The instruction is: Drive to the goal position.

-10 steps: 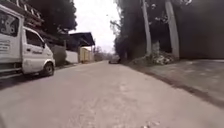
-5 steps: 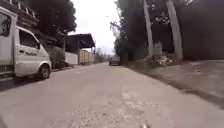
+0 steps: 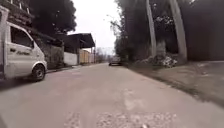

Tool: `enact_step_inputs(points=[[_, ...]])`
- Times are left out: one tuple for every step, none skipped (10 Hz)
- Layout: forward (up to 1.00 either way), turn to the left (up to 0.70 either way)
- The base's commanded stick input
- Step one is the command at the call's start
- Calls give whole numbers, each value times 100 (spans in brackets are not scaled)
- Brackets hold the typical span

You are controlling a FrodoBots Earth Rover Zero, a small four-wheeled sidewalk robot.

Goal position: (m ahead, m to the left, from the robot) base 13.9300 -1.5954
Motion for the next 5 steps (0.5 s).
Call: enact_step_inputs(points=[[70, 0], [70, 0], [70, 0], [70, 0], [70, 0]])
